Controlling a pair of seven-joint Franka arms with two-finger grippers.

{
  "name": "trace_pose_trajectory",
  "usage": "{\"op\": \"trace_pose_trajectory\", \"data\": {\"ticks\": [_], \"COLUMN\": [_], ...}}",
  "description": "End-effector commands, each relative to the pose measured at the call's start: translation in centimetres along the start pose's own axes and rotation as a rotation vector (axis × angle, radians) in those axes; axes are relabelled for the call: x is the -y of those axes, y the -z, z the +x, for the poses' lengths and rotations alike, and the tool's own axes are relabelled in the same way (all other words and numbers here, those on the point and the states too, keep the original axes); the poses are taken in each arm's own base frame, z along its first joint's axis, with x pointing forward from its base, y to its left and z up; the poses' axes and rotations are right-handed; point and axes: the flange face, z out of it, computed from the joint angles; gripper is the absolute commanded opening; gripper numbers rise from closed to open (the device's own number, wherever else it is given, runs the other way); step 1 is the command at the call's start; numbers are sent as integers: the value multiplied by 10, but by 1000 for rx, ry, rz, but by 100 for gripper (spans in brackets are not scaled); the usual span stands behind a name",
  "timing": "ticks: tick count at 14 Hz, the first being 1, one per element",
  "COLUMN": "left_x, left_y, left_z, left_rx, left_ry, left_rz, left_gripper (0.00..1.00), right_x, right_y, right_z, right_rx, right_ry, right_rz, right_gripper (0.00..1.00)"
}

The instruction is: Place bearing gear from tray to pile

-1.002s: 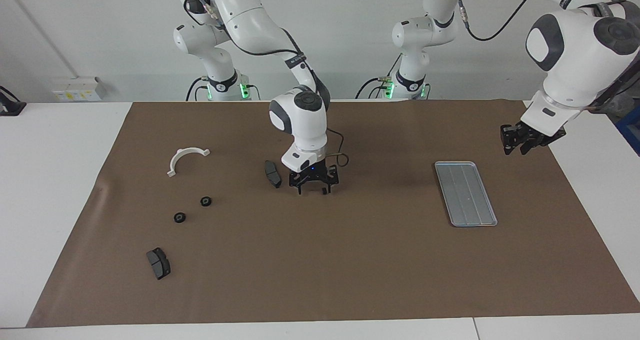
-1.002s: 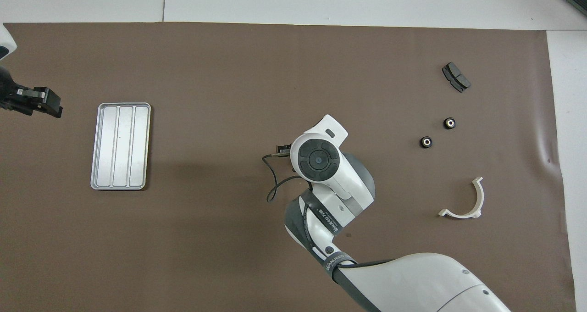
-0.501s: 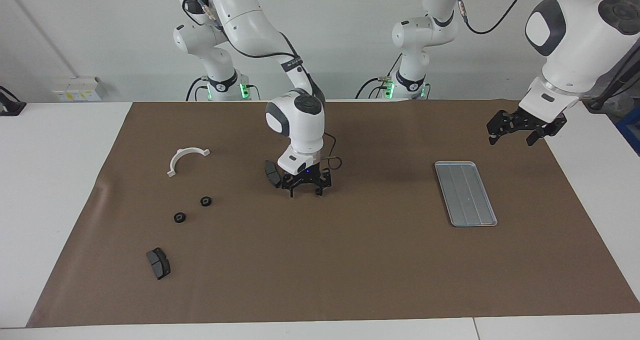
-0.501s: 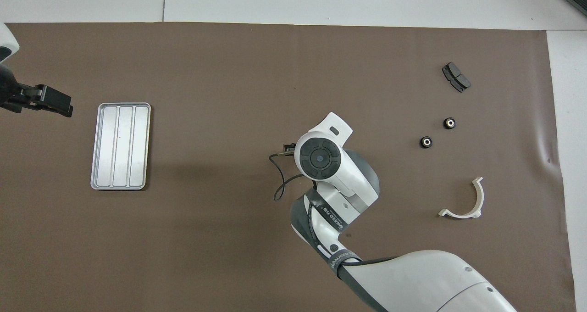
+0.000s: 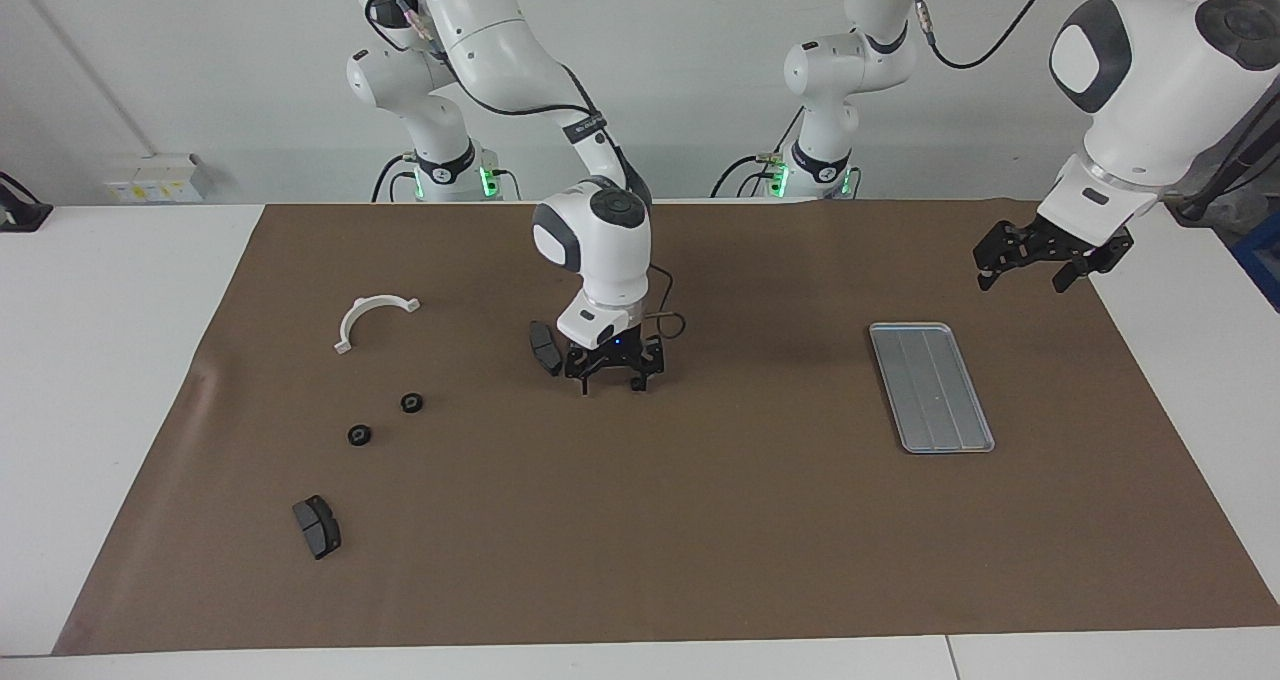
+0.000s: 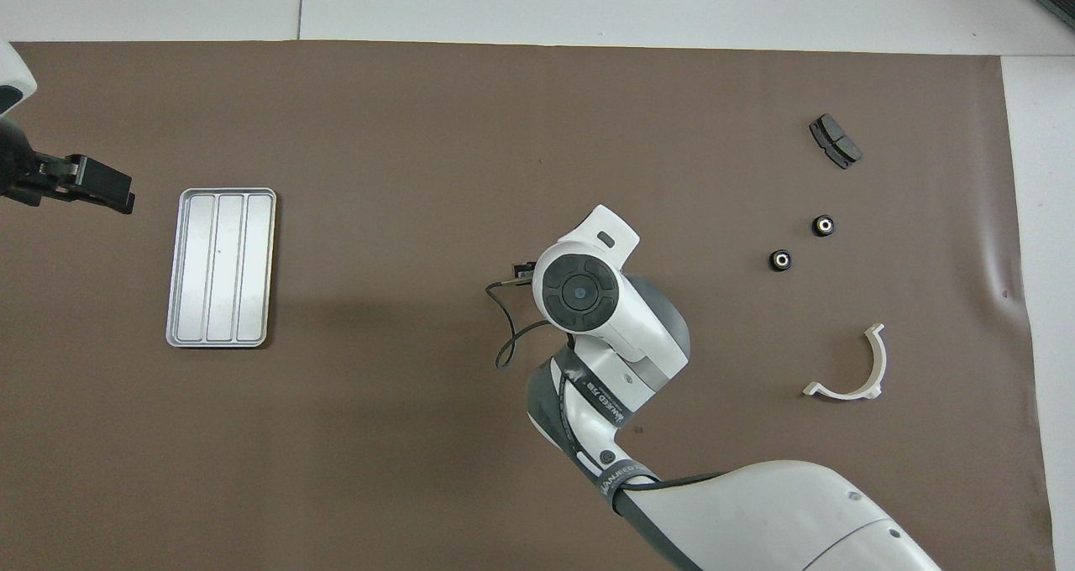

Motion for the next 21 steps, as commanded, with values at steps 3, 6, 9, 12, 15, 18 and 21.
{"op": "trace_pose_trajectory", "data": {"ticks": [3,6,9,12,15,18,21], "left_x": [-7,-10,-10,-14,-20,-27,-26], "left_y": [1,3,3,4,5,1,2], "left_z": [-9,-11,-11,-9,-3,-3,-4], "left_rx": [2,3,3,-10,-49,-45,-45], "left_ry": [-5,-8,-8,-15,-26,-37,-36], "left_rz": [-9,-8,-8,-6,-4,-4,-4], "left_gripper": [100,100,100,100,100,100,100], "right_x": [7,19,19,21,20,20,20], "right_y": [0,-5,-6,-7,-10,-10,-10], "right_z": [-5,-12,-13,-17,-18,-18,-19], "right_rx": [-5,2,9,17,21,23,22], "right_ry": [0,14,18,24,23,24,23], "right_rz": [4,3,-2,-7,-10,-11,-9], "right_gripper": [100,85,74,63,62,55,46]}}
